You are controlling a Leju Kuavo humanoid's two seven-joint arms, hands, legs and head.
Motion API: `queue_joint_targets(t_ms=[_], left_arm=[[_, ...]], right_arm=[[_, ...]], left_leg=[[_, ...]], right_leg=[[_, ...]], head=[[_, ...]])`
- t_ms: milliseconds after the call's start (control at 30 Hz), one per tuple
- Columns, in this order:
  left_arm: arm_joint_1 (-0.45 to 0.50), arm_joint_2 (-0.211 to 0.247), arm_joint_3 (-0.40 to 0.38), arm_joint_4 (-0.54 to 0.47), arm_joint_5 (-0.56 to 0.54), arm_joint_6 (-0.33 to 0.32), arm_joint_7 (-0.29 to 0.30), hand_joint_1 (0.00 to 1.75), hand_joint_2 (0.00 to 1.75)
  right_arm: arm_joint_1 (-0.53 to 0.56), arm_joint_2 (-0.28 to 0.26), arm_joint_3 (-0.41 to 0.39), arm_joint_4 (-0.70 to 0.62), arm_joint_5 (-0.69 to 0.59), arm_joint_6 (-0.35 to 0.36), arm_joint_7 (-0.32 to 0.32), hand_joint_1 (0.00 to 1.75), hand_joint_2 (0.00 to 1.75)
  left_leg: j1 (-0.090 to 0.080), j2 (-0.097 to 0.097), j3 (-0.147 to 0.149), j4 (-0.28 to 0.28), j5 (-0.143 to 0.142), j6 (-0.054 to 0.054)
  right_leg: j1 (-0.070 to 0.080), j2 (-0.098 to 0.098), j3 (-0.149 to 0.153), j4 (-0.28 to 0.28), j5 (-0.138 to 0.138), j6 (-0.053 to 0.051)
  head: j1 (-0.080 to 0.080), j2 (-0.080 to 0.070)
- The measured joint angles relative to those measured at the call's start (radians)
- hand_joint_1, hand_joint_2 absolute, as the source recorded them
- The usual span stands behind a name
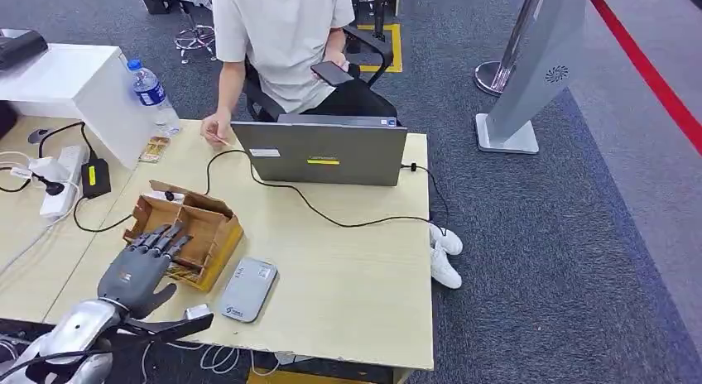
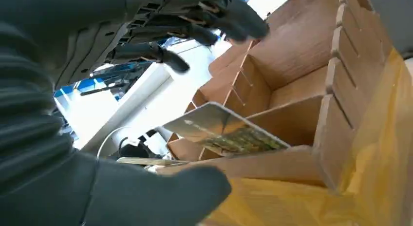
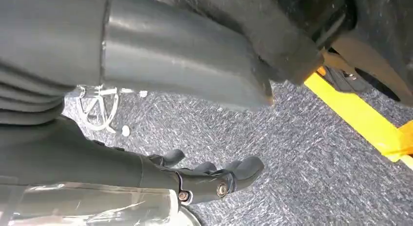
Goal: Pass the card to the sensor for recognition and then transmit it.
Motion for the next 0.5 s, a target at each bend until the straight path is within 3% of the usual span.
queue_joint_targets(t_ms=[500], left_arm=[[-0.001, 0.000, 0.000, 0.003, 0.021, 0.002, -0.014, 1.75, 1.75]], right_arm=[[-0.014, 0.000, -0.003, 0.000, 0.009, -0.003, 0.000, 0.00, 1.75]], left_leg=[[0.000, 0.000, 0.000, 0.000, 0.000, 0.000]], right_leg=[[0.000, 0.000, 0.000, 0.000, 0.000, 0.000]], head=[[0.000, 0.000]])
